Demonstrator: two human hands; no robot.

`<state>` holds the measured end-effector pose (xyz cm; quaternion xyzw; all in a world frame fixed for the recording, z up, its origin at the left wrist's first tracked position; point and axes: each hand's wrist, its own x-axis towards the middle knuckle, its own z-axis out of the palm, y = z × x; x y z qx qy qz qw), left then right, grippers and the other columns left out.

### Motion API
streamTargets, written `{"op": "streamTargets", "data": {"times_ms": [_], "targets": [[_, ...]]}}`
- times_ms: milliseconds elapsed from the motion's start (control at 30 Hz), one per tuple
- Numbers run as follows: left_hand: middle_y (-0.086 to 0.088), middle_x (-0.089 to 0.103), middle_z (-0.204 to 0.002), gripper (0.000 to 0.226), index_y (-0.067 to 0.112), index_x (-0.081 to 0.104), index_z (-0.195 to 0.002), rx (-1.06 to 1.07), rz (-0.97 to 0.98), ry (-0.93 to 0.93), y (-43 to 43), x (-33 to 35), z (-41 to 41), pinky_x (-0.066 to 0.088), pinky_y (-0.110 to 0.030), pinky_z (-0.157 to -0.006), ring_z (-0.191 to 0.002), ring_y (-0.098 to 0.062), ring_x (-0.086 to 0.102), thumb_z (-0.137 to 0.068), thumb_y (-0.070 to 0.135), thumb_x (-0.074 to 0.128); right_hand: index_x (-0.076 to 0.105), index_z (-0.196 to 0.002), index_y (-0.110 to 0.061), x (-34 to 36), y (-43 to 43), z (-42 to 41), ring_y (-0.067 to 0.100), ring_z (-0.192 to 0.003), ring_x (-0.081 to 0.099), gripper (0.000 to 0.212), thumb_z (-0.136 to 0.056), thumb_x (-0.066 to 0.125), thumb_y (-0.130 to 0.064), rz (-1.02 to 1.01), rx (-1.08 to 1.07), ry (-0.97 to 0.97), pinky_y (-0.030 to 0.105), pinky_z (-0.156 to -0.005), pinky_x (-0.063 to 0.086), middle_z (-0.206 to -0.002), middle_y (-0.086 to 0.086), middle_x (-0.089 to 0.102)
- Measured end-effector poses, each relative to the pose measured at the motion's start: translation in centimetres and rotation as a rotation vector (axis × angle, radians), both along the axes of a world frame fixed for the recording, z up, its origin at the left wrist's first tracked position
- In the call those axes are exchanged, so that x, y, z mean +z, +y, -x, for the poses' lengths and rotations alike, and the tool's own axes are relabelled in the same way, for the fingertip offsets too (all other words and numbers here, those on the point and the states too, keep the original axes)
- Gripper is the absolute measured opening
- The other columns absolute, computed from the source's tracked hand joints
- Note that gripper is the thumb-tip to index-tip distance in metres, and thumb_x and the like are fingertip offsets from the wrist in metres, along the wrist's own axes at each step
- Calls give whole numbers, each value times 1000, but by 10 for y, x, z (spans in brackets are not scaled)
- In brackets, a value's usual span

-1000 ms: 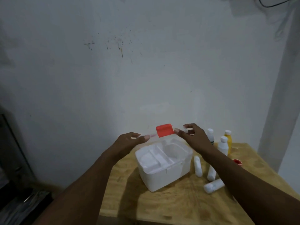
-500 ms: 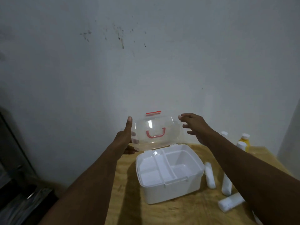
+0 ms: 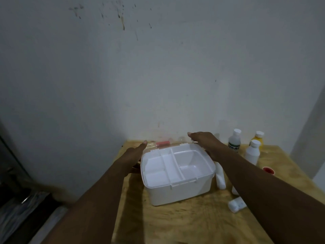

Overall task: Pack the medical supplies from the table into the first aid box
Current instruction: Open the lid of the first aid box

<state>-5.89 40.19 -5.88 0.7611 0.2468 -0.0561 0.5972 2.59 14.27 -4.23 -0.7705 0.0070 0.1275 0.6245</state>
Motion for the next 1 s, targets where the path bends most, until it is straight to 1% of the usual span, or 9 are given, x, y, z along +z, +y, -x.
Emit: {"op": "streamTargets", "data": {"times_ms": [100, 167, 233, 333, 467, 633, 767, 867, 1000], "targets": [[-14, 69, -115, 80, 7, 53, -136, 1, -21, 3, -3, 3, 9, 59, -39, -72, -98, -35, 71, -91, 73, 48, 64, -124, -11, 10, -6, 11, 23, -102, 63, 46, -88, 69, -39, 59, 27, -46, 38, -83, 51, -120, 6, 63], [-12, 68, -113, 71, 12, 55, -129, -7, -45, -2, -6, 6, 17, 60, -42, -79, -98, -34, 70, -92, 72, 46, 66, -122, -9, 18, -15, 20, 25, -104, 63, 40, -90, 68, -33, 118, 38, -106, 35, -81, 51, -120, 7, 63], [-10, 68, -113, 67, 15, 58, -122, -19, -60, -16, -10, 8, 29, 61, -44, -84, -98, -33, 70, -91, 73, 48, 70, -110, -10, 25, -29, 33, 25, -95, 67, 27, -90, 66, -28, 220, 49, -166, 32, -71, 53, -112, 8, 67], [-10, 67, -118, 64, 15, 60, -125, -19, -75, -63, -16, 6, 49, 62, -47, -85, -98, -34, 71, -90, 68, 55, 70, -99, -12, 31, -54, 55, 21, -78, 70, 18, -91, 60, -24, 386, 61, -230, 30, -62, 50, -99, 10, 72], [-10, 58, -127, 64, 16, 42, -144, 13, -98, -115, -29, 1, 74, 61, -42, -81, -103, -34, 68, -93, 49, 65, 70, -95, -7, 34, -85, 85, 20, -66, 68, 19, -89, 57, -19, 532, 44, -221, 25, -54, 46, -91, 12, 75], [-16, 58, -132, 50, 15, 44, -144, 64, -146, -188, -45, -9, 91, 61, -47, -83, -110, -37, 64, -97, 26, 59, 67, -94, 3, 31, -119, 120, 22, -55, 60, 21, -83, 59, -13, 779, 36, -79, 24, -46, 43, -79, 14, 72], [-17, 56, -140, 54, 17, 44, -147, 87, -192, -231, -53, -15, 98, 57, -55, -96, -116, -39, 61, -94, 28, 51, 61, -89, -1, 23, -132, 144, 20, -52, 62, 17, -81, 65, -15, 977, 11, -59, 21, -39, 44, -79, 14, 71], [-16, 55, -140, 54, 17, 44, -147, 84, -196, -242, -57, -15, 99, 55, -55, -99, -118, -39, 60, -94, 28, 50, 48, -96, -6, 12, -135, 159, 18, -53, 63, 30, -79, 71, -14, 1045, -3, -10, 19, -32, 41, -84, 12, 62], [-16, 57, -138, 58, 18, 46, -145, 77, -207, -231, -59, -16, 96, 56, -55, -98, -116, -39, 61, -89, 31, 51, 49, -119, -6, -4, -132, 167, 18, -63, 65, 49, -77, 73, -11, 1083, 4, 10, 27, -44, 52, -97, 11, 60]]}}
